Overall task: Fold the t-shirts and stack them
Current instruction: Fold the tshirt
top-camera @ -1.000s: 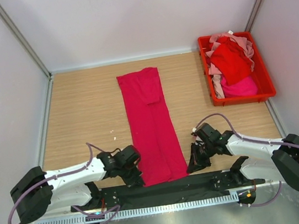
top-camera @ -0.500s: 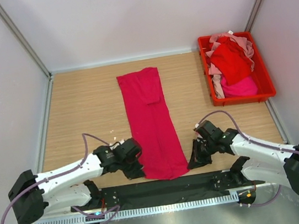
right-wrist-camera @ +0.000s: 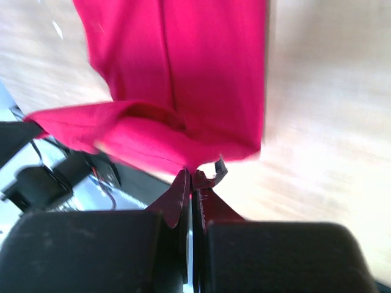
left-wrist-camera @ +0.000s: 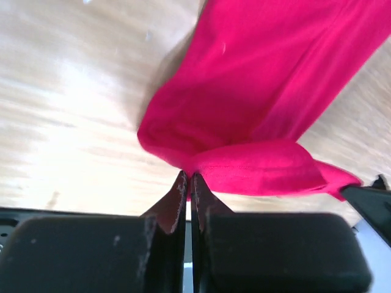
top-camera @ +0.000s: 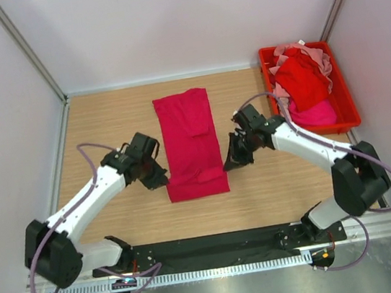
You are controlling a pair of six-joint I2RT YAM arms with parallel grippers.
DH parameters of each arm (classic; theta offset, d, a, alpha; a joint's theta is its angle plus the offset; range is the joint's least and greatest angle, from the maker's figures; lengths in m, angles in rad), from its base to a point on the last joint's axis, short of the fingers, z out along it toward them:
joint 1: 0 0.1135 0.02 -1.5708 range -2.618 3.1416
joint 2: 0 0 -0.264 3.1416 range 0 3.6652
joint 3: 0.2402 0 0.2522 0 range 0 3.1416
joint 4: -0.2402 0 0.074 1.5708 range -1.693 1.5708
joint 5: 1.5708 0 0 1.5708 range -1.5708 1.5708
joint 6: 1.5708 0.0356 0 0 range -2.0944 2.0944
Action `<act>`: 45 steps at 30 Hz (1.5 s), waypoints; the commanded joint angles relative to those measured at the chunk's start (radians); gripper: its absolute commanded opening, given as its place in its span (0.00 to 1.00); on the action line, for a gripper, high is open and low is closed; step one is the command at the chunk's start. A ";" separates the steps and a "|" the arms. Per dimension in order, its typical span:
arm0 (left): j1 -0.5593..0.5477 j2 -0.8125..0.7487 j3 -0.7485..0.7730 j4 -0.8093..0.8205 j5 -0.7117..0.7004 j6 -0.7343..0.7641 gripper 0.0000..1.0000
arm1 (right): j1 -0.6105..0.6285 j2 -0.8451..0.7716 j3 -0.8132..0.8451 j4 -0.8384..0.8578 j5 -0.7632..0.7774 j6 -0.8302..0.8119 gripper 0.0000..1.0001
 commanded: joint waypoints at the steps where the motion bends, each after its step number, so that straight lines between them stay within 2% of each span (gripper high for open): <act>1: 0.079 0.135 0.117 0.009 0.062 0.186 0.00 | -0.047 0.115 0.147 -0.046 -0.012 -0.098 0.01; 7: 0.140 0.361 0.295 0.039 0.135 0.274 0.00 | -0.098 0.300 0.328 -0.088 -0.035 -0.157 0.01; 14: 0.191 0.491 0.423 0.044 0.161 0.311 0.00 | -0.150 0.414 0.425 -0.097 -0.078 -0.195 0.01; 25: 0.256 0.574 0.481 0.061 0.204 0.323 0.00 | -0.183 0.532 0.566 -0.117 -0.112 -0.213 0.01; 45: 0.292 0.709 0.588 0.070 0.226 0.328 0.00 | -0.222 0.722 0.742 -0.131 -0.175 -0.224 0.01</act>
